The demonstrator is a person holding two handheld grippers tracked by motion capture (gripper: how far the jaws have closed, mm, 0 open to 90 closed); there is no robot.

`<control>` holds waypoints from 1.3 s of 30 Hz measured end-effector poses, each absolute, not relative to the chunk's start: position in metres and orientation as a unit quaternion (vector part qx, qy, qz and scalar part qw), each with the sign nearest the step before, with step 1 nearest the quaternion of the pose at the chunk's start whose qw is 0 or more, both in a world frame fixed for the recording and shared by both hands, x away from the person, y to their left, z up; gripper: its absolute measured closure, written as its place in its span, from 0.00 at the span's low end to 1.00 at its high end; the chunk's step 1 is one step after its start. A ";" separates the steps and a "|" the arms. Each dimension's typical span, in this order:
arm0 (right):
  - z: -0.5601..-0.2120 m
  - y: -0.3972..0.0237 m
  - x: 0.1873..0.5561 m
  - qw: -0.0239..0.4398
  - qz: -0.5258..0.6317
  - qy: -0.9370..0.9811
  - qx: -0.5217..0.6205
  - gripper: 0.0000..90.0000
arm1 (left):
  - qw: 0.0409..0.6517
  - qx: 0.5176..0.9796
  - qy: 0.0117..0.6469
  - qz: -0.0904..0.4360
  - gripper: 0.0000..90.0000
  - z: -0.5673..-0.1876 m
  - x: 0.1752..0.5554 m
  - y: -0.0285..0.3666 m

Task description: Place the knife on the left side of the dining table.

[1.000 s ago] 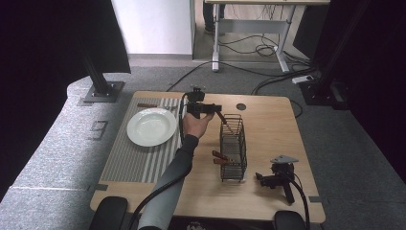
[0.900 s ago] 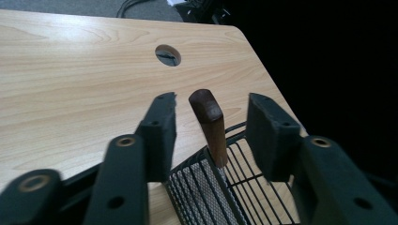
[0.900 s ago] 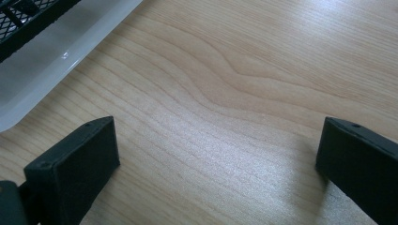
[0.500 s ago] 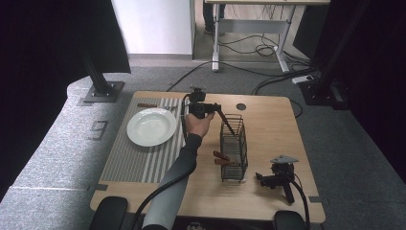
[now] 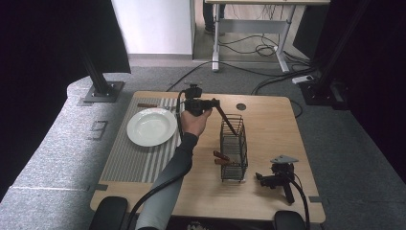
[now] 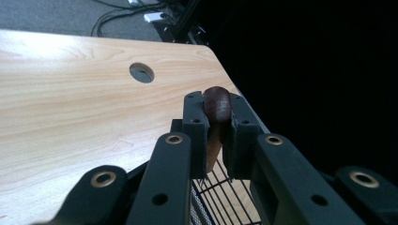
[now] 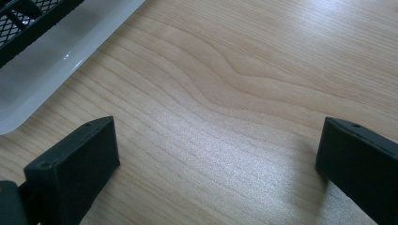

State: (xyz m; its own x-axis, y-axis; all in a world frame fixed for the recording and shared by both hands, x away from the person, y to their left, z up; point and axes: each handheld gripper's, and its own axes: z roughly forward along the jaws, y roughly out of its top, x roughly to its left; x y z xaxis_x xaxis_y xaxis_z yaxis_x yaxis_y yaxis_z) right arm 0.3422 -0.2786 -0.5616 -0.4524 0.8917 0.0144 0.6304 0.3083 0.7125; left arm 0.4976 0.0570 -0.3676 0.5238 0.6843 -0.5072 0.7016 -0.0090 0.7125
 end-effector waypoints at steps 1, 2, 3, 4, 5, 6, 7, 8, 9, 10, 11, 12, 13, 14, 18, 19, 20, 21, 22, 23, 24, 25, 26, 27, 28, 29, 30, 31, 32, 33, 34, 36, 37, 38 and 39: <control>-0.562 -0.279 0.342 0.196 0.333 0.784 0.485 0.00 | 0.509 0.710 0.487 -0.007 0.89 -0.365 0.497 0.059; -0.562 -0.279 0.342 0.196 0.333 0.784 0.485 0.00 | 0.512 0.708 0.486 -0.004 0.89 -0.360 0.495 0.062; -0.562 -0.279 0.342 0.196 0.333 0.785 0.485 0.00 | 0.513 0.708 0.485 -0.001 0.89 -0.356 0.493 0.065; -0.562 -0.279 0.342 0.196 0.333 0.785 0.485 0.00 | 0.515 0.707 0.485 0.002 0.89 -0.352 0.491 0.068; -0.562 -0.279 0.342 0.196 0.333 0.785 0.485 0.00 | 0.517 0.706 0.484 0.003 0.89 -0.350 0.490 0.070; -0.562 -0.279 0.342 0.196 0.333 0.785 0.485 0.00 | 0.519 0.705 0.483 0.004 0.89 -0.346 0.489 0.072; -0.562 -0.279 0.342 0.196 0.333 0.785 0.485 0.00 | 0.521 0.704 0.483 0.005 0.89 -0.342 0.487 0.076; -0.562 -0.279 0.342 0.196 0.332 0.785 0.485 0.00 | 0.523 0.703 0.482 0.006 0.89 -0.339 0.485 0.078; -0.561 -0.279 0.342 0.196 0.332 0.785 0.485 0.00 | 0.525 0.702 0.481 0.007 0.89 -0.336 0.483 0.081; -0.561 -0.279 0.342 0.196 0.332 0.785 0.485 0.00 | 0.525 0.702 0.481 0.009 0.89 -0.333 0.482 0.083; -0.561 -0.279 0.342 0.196 0.332 0.785 0.485 0.00 | 0.528 0.701 0.480 0.008 0.89 -0.331 0.480 0.086; -0.561 -0.279 0.342 0.195 0.332 0.785 0.486 0.00 | 0.530 0.699 0.480 0.008 0.89 -0.328 0.479 0.088; -0.561 -0.279 0.342 0.195 0.332 0.785 0.486 0.00 | 0.532 0.698 0.479 0.007 0.89 -0.326 0.478 0.091; -0.561 -0.279 0.342 0.195 0.332 0.785 0.486 0.00 | 0.536 0.696 0.478 0.007 0.89 -0.322 0.476 0.094; -0.562 -0.279 0.342 0.196 0.332 0.785 0.485 0.00 | 0.548 0.689 0.474 0.010 0.89 -0.312 0.470 0.106; -0.562 -0.279 0.342 0.196 0.332 0.785 0.485 0.00 | 0.550 0.688 0.473 0.013 0.89 -0.308 0.468 0.110; -0.561 -0.279 0.342 0.196 0.332 0.785 0.485 0.00 | 0.551 0.688 0.473 0.016 0.89 -0.305 0.466 0.114; -0.561 -0.279 0.342 0.195 0.332 0.785 0.485 0.00 | 0.551 0.687 0.473 0.021 0.89 -0.302 0.464 0.118; -0.561 -0.279 0.342 0.196 0.332 0.785 0.486 0.00 | 0.551 0.687 0.474 0.025 0.89 -0.299 0.462 0.123; -0.561 -0.279 0.342 0.196 0.332 0.785 0.485 0.00 | 0.553 0.684 0.475 0.029 0.89 -0.296 0.460 0.128; -0.561 -0.279 0.342 0.195 0.332 0.785 0.485 0.00 | 0.555 0.681 0.477 0.034 0.89 -0.294 0.458 0.134; -0.561 -0.279 0.342 0.195 0.332 0.785 0.485 0.00 | 0.556 0.678 0.479 0.038 0.89 -0.291 0.456 0.140; -0.561 -0.279 0.342 0.195 0.332 0.785 0.486 0.00 | 0.558 0.675 0.481 0.041 0.89 -0.290 0.454 0.146; -0.561 -0.278 0.342 0.195 0.332 0.784 0.486 0.00 | 0.560 0.671 0.484 0.044 0.89 -0.288 0.452 0.152; -0.561 -0.279 0.342 0.195 0.332 0.785 0.486 0.00 | 0.560 0.669 0.486 0.047 0.89 -0.287 0.450 0.158; -0.561 -0.278 0.342 0.195 0.332 0.784 0.486 0.00 | 0.559 0.667 0.489 0.051 0.89 -0.287 0.448 0.163; -0.561 -0.279 0.342 0.195 0.332 0.785 0.485 0.00 | 0.560 0.664 0.492 0.054 0.89 -0.287 0.446 0.168; -0.561 -0.279 0.342 0.195 0.332 0.785 0.485 0.00 | 0.561 0.662 0.495 0.055 0.89 -0.287 0.445 0.173; -0.561 -0.279 0.342 0.195 0.332 0.785 0.485 0.00 | 0.561 0.660 0.497 0.056 0.89 -0.288 0.443 0.178; -0.561 -0.279 0.342 0.195 0.332 0.785 0.486 0.00 | 0.560 0.658 0.499 0.058 0.89 -0.289 0.442 0.182; -0.561 -0.279 0.342 0.195 0.332 0.785 0.485 0.00 | 0.560 0.657 0.501 0.059 0.89 -0.289 0.441 0.185; -0.561 -0.278 0.342 0.195 0.332 0.784 0.486 0.00 | 0.559 0.654 0.506 0.063 0.89 -0.293 0.437 0.194; -0.561 -0.279 0.342 0.195 0.332 0.785 0.486 0.00 | 0.558 0.653 0.509 0.064 0.89 -0.294 0.435 0.198; -0.561 -0.278 0.342 0.195 0.332 0.784 0.486 0.00 | 0.558 0.651 0.511 0.065 0.89 -0.296 0.433 0.201; -0.561 -0.278 0.342 0.195 0.332 0.784 0.486 0.00 | 0.558 0.649 0.513 0.065 0.89 -0.298 0.432 0.205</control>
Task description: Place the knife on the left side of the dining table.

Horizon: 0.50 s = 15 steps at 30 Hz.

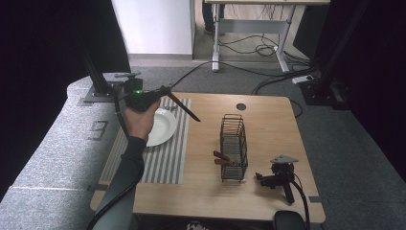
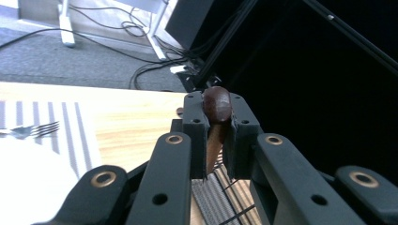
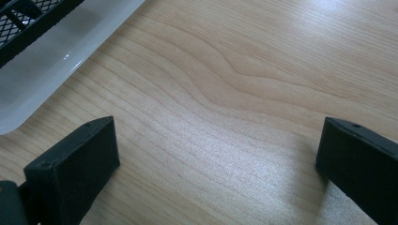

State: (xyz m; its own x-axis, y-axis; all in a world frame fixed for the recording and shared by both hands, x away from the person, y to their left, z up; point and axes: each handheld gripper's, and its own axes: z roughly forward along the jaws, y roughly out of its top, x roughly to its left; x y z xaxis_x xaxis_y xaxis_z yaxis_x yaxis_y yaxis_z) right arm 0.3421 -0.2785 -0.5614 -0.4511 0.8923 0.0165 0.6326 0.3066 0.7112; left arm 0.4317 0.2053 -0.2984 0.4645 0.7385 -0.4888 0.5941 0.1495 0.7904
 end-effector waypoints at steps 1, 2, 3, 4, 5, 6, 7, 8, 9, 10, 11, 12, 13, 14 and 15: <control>-0.561 -0.278 0.342 0.195 0.332 0.785 0.486 0.00 | 0.557 0.647 0.517 0.066 0.89 -0.301 0.430 0.209; -0.561 -0.278 0.342 0.195 0.332 0.784 0.486 0.00 | 0.555 0.647 0.519 0.067 0.89 -0.303 0.429 0.212; -0.561 -0.279 0.342 0.195 0.332 0.785 0.486 0.00 | 0.553 0.646 0.522 0.070 0.89 -0.305 0.427 0.215; -0.561 -0.278 0.342 0.196 0.332 0.784 0.486 0.00 | 0.552 0.645 0.525 0.070 0.89 -0.308 0.426 0.219; -0.561 -0.278 0.342 0.196 0.332 0.784 0.486 0.00 | 0.552 0.643 0.527 0.069 0.89 -0.311 0.425 0.222; -0.561 -0.279 0.342 0.195 0.332 0.785 0.486 0.00 | 0.551 0.641 0.530 0.068 0.89 -0.315 0.423 0.226; -0.561 -0.279 0.342 0.195 0.332 0.785 0.486 0.00 | 0.550 0.639 0.533 0.068 0.89 -0.317 0.422 0.228; -0.561 -0.279 0.342 0.195 0.332 0.785 0.486 0.00 | 0.547 0.639 0.537 0.069 0.89 -0.321 0.421 0.231; -0.561 -0.279 0.342 0.195 0.332 0.785 0.486 0.00 | 0.545 0.638 0.539 0.070 0.89 -0.325 0.420 0.234; -0.561 -0.278 0.342 0.196 0.332 0.784 0.486 0.00 | 0.544 0.636 0.543 0.070 0.89 -0.328 0.418 0.237; -0.561 -0.278 0.342 0.196 0.332 0.784 0.486 0.00 | 0.543 0.635 0.545 0.068 0.89 -0.332 0.417 0.240; -0.561 -0.279 0.342 0.195 0.332 0.785 0.486 0.00 | 0.543 0.633 0.548 0.068 0.89 -0.335 0.416 0.242; -0.561 -0.279 0.342 0.195 0.332 0.784 0.486 0.00 | 0.541 0.633 0.550 0.068 0.89 -0.339 0.415 0.244; -0.561 -0.279 0.342 0.196 0.332 0.785 0.486 0.00 | 0.539 0.633 0.552 0.069 0.89 -0.341 0.414 0.246; -0.561 -0.279 0.342 0.195 0.332 0.785 0.486 0.00 | 0.536 0.633 0.554 0.070 0.89 -0.345 0.412 0.249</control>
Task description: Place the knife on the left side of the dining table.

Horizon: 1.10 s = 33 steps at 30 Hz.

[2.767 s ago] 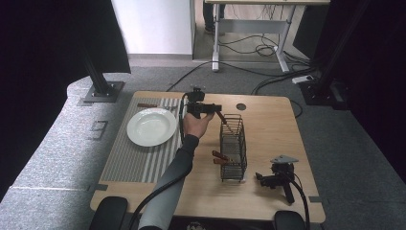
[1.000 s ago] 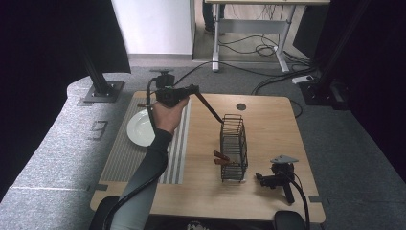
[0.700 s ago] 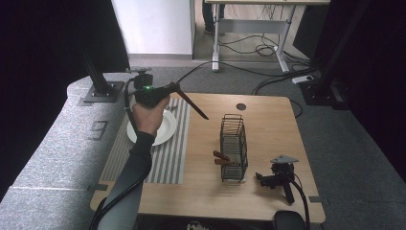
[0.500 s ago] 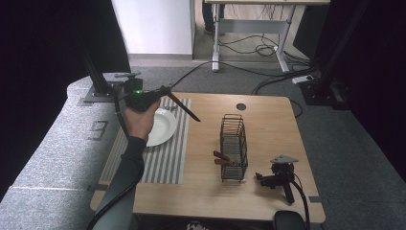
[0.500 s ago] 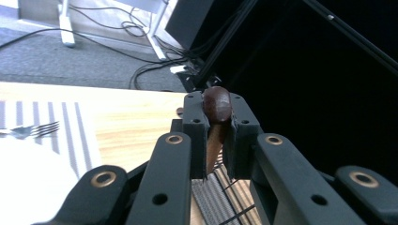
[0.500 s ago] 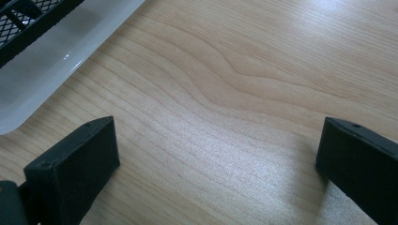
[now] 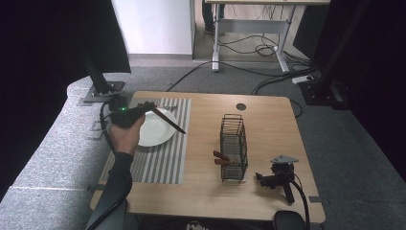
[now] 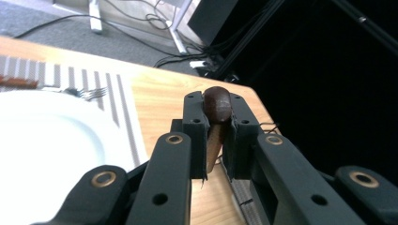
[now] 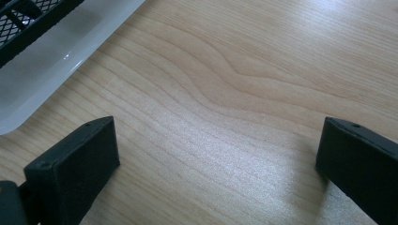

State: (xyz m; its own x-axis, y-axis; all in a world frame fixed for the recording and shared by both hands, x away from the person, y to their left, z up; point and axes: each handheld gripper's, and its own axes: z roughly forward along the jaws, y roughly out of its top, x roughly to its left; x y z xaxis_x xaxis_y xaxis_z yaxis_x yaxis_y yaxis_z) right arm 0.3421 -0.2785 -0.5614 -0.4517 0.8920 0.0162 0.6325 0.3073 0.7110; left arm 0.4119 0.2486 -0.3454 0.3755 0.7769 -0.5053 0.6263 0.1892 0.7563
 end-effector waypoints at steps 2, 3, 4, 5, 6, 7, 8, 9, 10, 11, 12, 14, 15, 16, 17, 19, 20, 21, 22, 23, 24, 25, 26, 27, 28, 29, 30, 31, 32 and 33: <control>-0.561 -0.278 0.342 0.196 0.332 0.784 0.486 0.00 | 0.532 0.631 0.560 0.069 0.89 -0.353 0.409 0.253; -0.562 -0.278 0.342 0.196 0.333 0.784 0.486 0.00 | 0.530 0.630 0.563 0.069 0.89 -0.356 0.408 0.256; -0.562 -0.278 0.342 0.196 0.333 0.784 0.486 0.00 | 0.528 0.630 0.565 0.070 0.89 -0.359 0.407 0.258; -0.562 -0.278 0.342 0.196 0.333 0.784 0.486 0.00 | 0.525 0.628 0.569 0.072 0.89 -0.364 0.405 0.261; -0.562 -0.278 0.342 0.196 0.333 0.784 0.486 0.00 | 0.523 0.627 0.573 0.071 0.89 -0.368 0.404 0.263; -0.562 -0.278 0.342 0.196 0.333 0.784 0.486 0.00 | 0.521 0.625 0.577 0.070 0.89 -0.372 0.404 0.266; -0.562 -0.278 0.342 0.196 0.333 0.784 0.485 0.00 | 0.519 0.624 0.580 0.069 0.89 -0.376 0.403 0.269; -0.562 -0.278 0.342 0.196 0.333 0.784 0.486 0.00 | 0.517 0.622 0.584 0.067 0.89 -0.381 0.402 0.272; -0.562 -0.278 0.342 0.196 0.332 0.785 0.485 0.00 | 0.516 0.620 0.588 0.064 0.89 -0.385 0.402 0.275; -0.562 -0.278 0.342 0.196 0.332 0.785 0.485 0.00 | 0.515 0.619 0.590 0.061 0.89 -0.389 0.401 0.276; -0.562 -0.278 0.342 0.196 0.332 0.785 0.485 0.00 | 0.514 0.616 0.594 0.057 0.89 -0.394 0.401 0.279; -0.562 -0.278 0.342 0.196 0.332 0.785 0.486 0.00 | 0.512 0.614 0.599 0.050 0.89 -0.403 0.400 0.282; -0.562 -0.278 0.342 0.196 0.332 0.785 0.485 0.00 | 0.510 0.613 0.601 0.047 0.89 -0.408 0.400 0.283; -0.562 -0.278 0.342 0.196 0.332 0.785 0.485 0.00 | 0.508 0.613 0.604 0.044 0.89 -0.412 0.400 0.284; -0.562 -0.278 0.342 0.196 0.332 0.785 0.485 0.00 | 0.506 0.611 0.607 0.041 0.89 -0.416 0.399 0.285; -0.562 -0.278 0.342 0.196 0.332 0.785 0.485 0.00 | 0.503 0.609 0.612 0.036 0.89 -0.424 0.399 0.287; -0.562 -0.278 0.342 0.196 0.332 0.785 0.485 0.00 | 0.502 0.608 0.614 0.034 0.89 -0.427 0.398 0.288; -0.562 -0.278 0.342 0.196 0.333 0.784 0.485 0.00 | 0.501 0.607 0.615 0.034 0.89 -0.429 0.398 0.289; -0.562 -0.278 0.342 0.196 0.333 0.784 0.485 0.00 | 0.499 0.608 0.617 0.034 0.89 -0.432 0.398 0.290; -0.562 -0.278 0.342 0.196 0.333 0.784 0.485 0.00 | 0.499 0.605 0.619 0.035 0.89 -0.435 0.397 0.291; -0.562 -0.278 0.342 0.196 0.333 0.784 0.485 0.00 | 0.502 0.603 0.620 0.034 0.89 -0.437 0.397 0.293; -0.562 -0.278 0.342 0.196 0.333 0.784 0.485 0.00 | 0.502 0.603 0.620 0.035 0.89 -0.438 0.397 0.295; -0.562 -0.278 0.342 0.196 0.333 0.784 0.485 0.00 | 0.502 0.603 0.619 0.035 0.89 -0.439 0.396 0.296; -0.562 -0.278 0.342 0.196 0.333 0.784 0.485 0.00 | 0.503 0.603 0.618 0.037 0.89 -0.440 0.396 0.297; -0.562 -0.278 0.342 0.196 0.333 0.784 0.485 0.00 | 0.501 0.605 0.617 0.045 0.88 -0.442 0.395 0.298; -0.562 -0.278 0.342 0.196 0.333 0.784 0.486 0.00 | 0.500 0.606 0.616 0.051 0.88 -0.443 0.394 0.300; -0.562 -0.278 0.342 0.196 0.333 0.784 0.486 0.00 | 0.501 0.604 0.617 0.054 0.87 -0.446 0.394 0.301; -0.562 -0.278 0.342 0.196 0.333 0.784 0.486 0.00 | 0.499 0.605 0.617 0.059 0.86 -0.447 0.393 0.302; -0.562 -0.278 0.342 0.196 0.333 0.784 0.486 0.00 | 0.495 0.608 0.617 0.068 0.85 -0.449 0.393 0.303; -0.562 -0.278 0.342 0.196 0.333 0.784 0.485 0.00 | 0.495 0.608 0.617 0.068 0.84 -0.449 0.393 0.303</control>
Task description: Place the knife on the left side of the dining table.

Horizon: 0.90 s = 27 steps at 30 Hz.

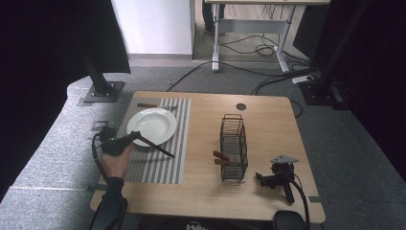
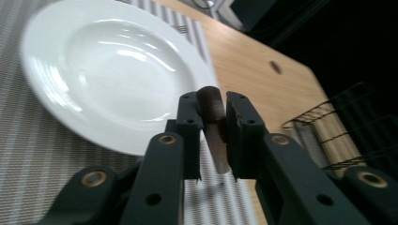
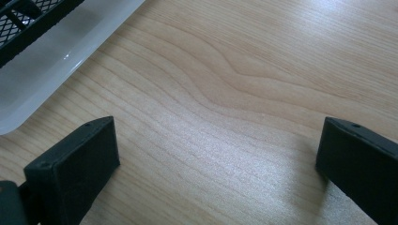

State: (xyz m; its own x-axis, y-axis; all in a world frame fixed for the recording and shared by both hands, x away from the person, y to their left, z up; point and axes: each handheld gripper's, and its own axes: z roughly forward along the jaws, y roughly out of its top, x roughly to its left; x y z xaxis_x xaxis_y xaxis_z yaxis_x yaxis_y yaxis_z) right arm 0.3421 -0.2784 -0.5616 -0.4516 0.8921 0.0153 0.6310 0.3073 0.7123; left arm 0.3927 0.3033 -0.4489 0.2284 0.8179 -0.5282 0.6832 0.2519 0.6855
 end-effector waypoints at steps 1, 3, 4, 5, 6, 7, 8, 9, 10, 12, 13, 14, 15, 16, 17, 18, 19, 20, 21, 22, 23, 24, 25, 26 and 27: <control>-0.562 -0.278 0.342 0.196 0.333 0.784 0.485 0.00 | 0.491 0.609 0.618 0.075 0.84 -0.451 0.392 0.304; -0.562 -0.278 0.342 0.196 0.333 0.785 0.485 0.00 | 0.490 0.608 0.619 0.085 0.81 -0.455 0.392 0.306; -0.562 -0.278 0.342 0.196 0.333 0.784 0.485 0.00 | 0.486 0.608 0.621 0.094 0.80 -0.460 0.391 0.309; -0.562 -0.278 0.342 0.196 0.333 0.784 0.485 0.00 | 0.486 0.608 0.621 0.094 0.79 -0.460 0.391 0.309; -0.562 -0.278 0.342 0.196 0.333 0.784 0.485 0.00 | 0.485 0.607 0.622 0.097 0.79 -0.462 0.391 0.310; -0.562 -0.278 0.342 0.196 0.333 0.784 0.485 0.00 | 0.483 0.607 0.623 0.101 0.78 -0.465 0.391 0.311; -0.562 -0.278 0.342 0.196 0.333 0.784 0.485 0.00 | 0.484 0.605 0.625 0.102 0.77 -0.469 0.390 0.314; -0.562 -0.278 0.342 0.196 0.333 0.784 0.485 0.00 | 0.484 0.605 0.625 0.102 0.76 -0.469 0.390 0.314; -0.562 -0.278 0.342 0.196 0.333 0.784 0.485 0.00 | 0.485 0.601 0.626 0.103 0.76 -0.474 0.390 0.317; -0.562 -0.278 0.342 0.196 0.333 0.784 0.485 0.00 | 0.483 0.601 0.628 0.106 0.75 -0.476 0.389 0.318; -0.562 -0.278 0.342 0.196 0.333 0.784 0.485 0.00 | 0.482 0.601 0.628 0.109 0.73 -0.479 0.389 0.319; -0.562 -0.278 0.342 0.196 0.333 0.784 0.485 0.00 | 0.482 0.599 0.630 0.109 0.72 -0.482 0.389 0.322; -0.562 -0.278 0.342 0.196 0.333 0.784 0.485 0.00 | 0.482 0.599 0.630 0.109 0.72 -0.482 0.389 0.322; -0.562 -0.278 0.342 0.196 0.333 0.784 0.485 0.00 | 0.484 0.597 0.631 0.109 0.72 -0.486 0.389 0.324; -0.562 -0.278 0.342 0.196 0.333 0.784 0.485 0.00 | 0.483 0.596 0.632 0.109 0.71 -0.488 0.389 0.325; -0.562 -0.278 0.342 0.196 0.333 0.785 0.485 0.00 | 0.482 0.597 0.632 0.110 0.70 -0.489 0.389 0.326; -0.562 -0.278 0.342 0.196 0.333 0.784 0.485 0.00 | 0.482 0.597 0.632 0.110 0.69 -0.491 0.389 0.327; -0.562 -0.278 0.342 0.196 0.333 0.784 0.485 0.00 | 0.481 0.597 0.633 0.110 0.69 -0.493 0.389 0.328; -0.562 -0.278 0.342 0.196 0.333 0.784 0.485 0.00 | 0.478 0.598 0.634 0.110 0.68 -0.495 0.389 0.330; -0.562 -0.278 0.342 0.196 0.333 0.784 0.485 0.00 | 0.477 0.598 0.635 0.110 0.67 -0.496 0.389 0.331; -0.562 -0.278 0.342 0.196 0.333 0.784 0.485 0.00 | 0.479 0.597 0.634 0.108 0.67 -0.498 0.389 0.333; -0.562 -0.278 0.342 0.196 0.333 0.784 0.485 0.00 | 0.481 0.595 0.635 0.106 0.67 -0.500 0.389 0.334; -0.562 -0.278 0.342 0.196 0.333 0.784 0.485 0.00 | 0.484 0.593 0.635 0.103 0.66 -0.503 0.389 0.336; -0.562 -0.278 0.342 0.196 0.333 0.784 0.485 0.00 | 0.485 0.593 0.635 0.101 0.66 -0.505 0.389 0.337; -0.562 -0.278 0.342 0.196 0.333 0.784 0.485 0.00 | 0.485 0.592 0.636 0.100 0.66 -0.507 0.389 0.338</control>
